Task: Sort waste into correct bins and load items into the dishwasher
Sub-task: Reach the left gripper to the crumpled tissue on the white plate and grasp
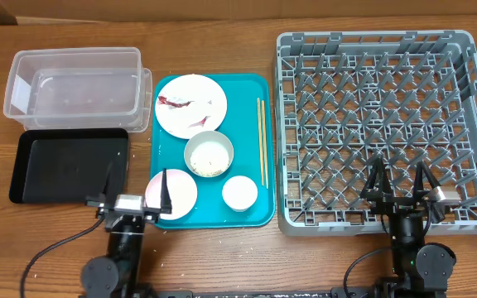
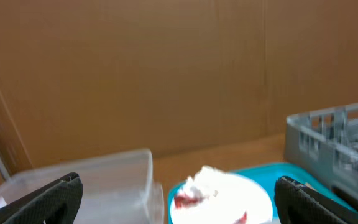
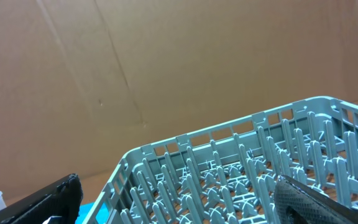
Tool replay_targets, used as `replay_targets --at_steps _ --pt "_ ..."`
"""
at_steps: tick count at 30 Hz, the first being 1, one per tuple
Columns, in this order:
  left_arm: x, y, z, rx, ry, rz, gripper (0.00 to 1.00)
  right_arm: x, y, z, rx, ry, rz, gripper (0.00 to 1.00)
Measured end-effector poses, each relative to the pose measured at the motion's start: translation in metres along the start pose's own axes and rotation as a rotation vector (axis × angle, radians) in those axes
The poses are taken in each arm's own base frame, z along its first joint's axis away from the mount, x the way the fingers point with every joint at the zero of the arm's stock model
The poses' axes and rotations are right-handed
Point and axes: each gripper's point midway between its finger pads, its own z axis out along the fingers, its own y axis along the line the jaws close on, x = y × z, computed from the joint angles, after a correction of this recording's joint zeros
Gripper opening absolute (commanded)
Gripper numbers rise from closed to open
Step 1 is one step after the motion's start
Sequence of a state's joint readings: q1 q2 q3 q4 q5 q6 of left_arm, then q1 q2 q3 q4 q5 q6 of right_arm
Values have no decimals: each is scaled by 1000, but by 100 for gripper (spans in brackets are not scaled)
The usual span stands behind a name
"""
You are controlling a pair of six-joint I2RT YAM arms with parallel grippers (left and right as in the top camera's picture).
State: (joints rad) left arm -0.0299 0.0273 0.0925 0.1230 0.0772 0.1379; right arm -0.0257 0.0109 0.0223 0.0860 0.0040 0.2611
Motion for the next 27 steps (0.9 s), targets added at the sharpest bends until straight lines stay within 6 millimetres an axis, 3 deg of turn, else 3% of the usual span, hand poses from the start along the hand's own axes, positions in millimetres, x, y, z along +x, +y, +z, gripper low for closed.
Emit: replay_targets --at_steps 4,10,18,21,27 --pt "-44 5 5 3 -36 30 100 -25 9 -2 -16 -46 -1 100" --pt "-70 3 37 78 95 91 100 -59 25 -9 -41 -47 -2 100" --pt "-71 -7 105 239 449 57 100 -78 35 0 -4 130 -35 100" --pt "-74 -8 130 286 603 27 100 -92 40 14 17 214 -40 100" --pt "-66 -23 162 383 877 -15 100 -96 42 47 88 466 -32 100"
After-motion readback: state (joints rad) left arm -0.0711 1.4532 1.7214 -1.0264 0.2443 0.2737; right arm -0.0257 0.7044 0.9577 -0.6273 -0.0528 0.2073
